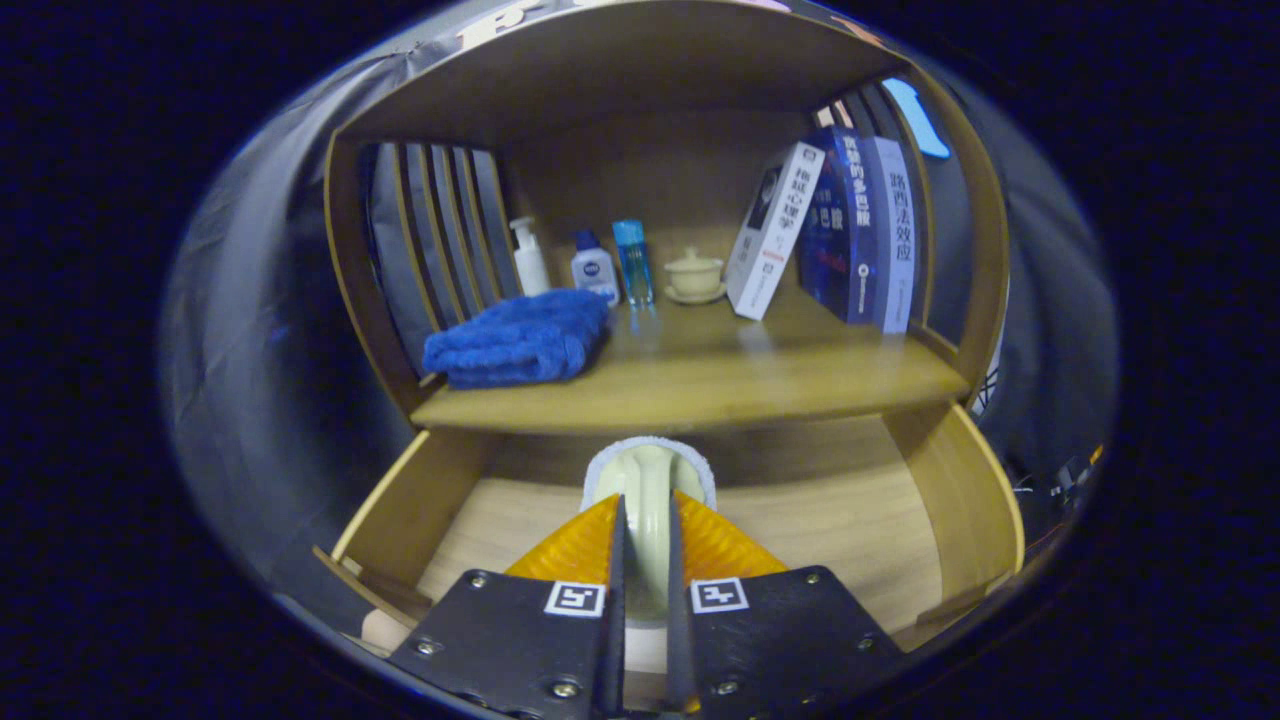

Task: Pull open the drawer, take out the items inside it, and place them on the countertop above the cabinet.

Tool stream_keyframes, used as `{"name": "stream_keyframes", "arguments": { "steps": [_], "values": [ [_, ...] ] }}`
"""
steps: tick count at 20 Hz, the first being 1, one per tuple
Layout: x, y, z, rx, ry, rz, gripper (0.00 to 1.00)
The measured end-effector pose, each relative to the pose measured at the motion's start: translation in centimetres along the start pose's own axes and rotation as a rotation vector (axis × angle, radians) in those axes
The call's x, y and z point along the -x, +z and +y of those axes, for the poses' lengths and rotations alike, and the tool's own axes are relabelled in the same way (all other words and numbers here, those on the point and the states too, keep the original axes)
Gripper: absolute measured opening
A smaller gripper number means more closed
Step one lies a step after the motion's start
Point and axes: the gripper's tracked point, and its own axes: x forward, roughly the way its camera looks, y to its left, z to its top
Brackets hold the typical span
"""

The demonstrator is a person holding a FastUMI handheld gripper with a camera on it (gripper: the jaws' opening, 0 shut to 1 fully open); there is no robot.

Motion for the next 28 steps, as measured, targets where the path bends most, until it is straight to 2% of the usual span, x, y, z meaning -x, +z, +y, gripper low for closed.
{"name": "stream_keyframes", "arguments": {
  "steps": [5, 12, 20, 28],
  "values": [
    [0.4, 4.5, 0.4, 0.011, -0.003, -0.087, 0.17],
    [-2.2, 8.8, -0.5, 0.013, -0.05, -0.166, 0.17],
    [-7.0, 11.2, -1.9, 0.03, -0.11, -0.203, 0.17],
    [-10.7, 10.2, -2.3, 0.068, -0.139, -0.212, 0.17]
  ]
}}
